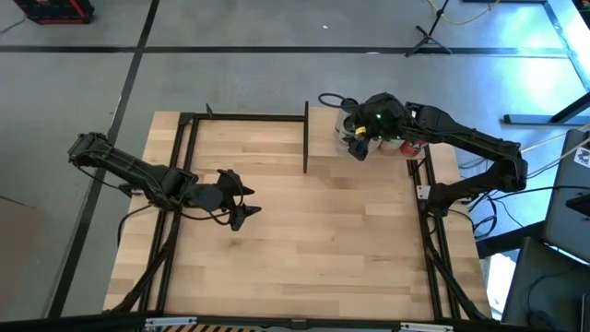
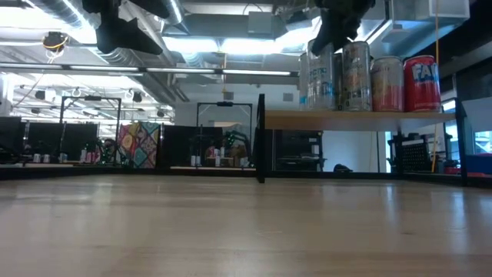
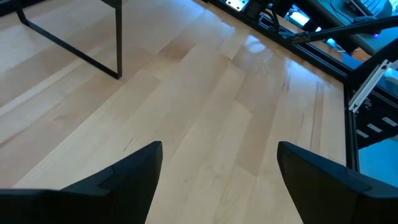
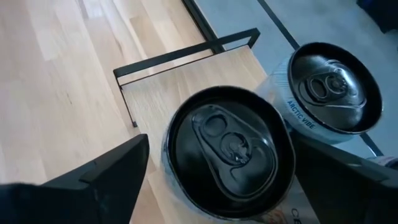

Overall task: Place canned beverage on shelf
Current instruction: Put the white blue soda can on the shelf aligned with the other white blue soda can, then return to Home Position

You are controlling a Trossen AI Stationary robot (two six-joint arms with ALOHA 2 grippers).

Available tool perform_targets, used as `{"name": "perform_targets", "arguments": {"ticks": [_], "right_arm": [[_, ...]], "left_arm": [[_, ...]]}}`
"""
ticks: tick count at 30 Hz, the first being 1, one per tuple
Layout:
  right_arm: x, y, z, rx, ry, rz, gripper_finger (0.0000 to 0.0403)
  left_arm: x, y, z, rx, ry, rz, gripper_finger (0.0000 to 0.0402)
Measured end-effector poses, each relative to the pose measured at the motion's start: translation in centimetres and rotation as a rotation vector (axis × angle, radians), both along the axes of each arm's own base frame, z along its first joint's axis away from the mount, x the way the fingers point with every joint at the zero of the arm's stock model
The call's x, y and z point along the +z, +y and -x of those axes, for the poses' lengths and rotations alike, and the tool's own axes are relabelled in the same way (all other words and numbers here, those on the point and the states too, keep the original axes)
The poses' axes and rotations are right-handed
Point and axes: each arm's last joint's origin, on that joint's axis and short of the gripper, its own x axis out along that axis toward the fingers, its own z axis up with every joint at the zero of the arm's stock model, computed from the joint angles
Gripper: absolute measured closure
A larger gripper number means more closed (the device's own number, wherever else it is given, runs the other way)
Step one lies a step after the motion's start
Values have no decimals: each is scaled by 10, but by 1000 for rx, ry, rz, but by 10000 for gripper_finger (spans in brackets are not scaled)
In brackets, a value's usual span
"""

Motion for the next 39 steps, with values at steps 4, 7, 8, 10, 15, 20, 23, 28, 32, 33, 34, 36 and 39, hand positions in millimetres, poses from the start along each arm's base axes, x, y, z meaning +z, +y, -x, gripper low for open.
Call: {"name": "perform_targets", "arguments": {"ticks": [4,7,8,10,15,20,23,28,32,33,34,36,39], "right_arm": [[1,0,-1,18,-2,23,35],[7,-1,0,26,2,56,42],[10,-1,0,29,1,71,45],[15,-1,1,41,1,99,50],[27,1,5,54,-7,110,56],[43,2,8,56,-47,125,56],[56,6,14,81,-79,88,56],[73,25,14,219,-235,-93,56],[75,58,1,389,-314,-171,61],[74,67,-4,425,-341,-170,68],[73,75,-8,452,-368,-168,78],[68,90,-16,497,-404,-181,109],[59,107,-24,556,-458,-238,174]], "left_arm": [[0,0,0,0,0,0,89],[0,0,0,0,0,0,89],[0,0,0,0,0,0,89],[0,0,0,0,0,0,89],[0,0,0,0,0,0,89],[1,0,0,0,-8,3,89],[2,-1,-1,0,-28,10,89],[6,-1,-4,23,-80,15,89],[13,3,-9,86,-176,54,93],[16,5,-11,94,-208,62,98],[19,7,-13,95,-240,65,106],[26,10,-16,72,-296,65,130],[36,15,-16,1,-367,45,182]]}}
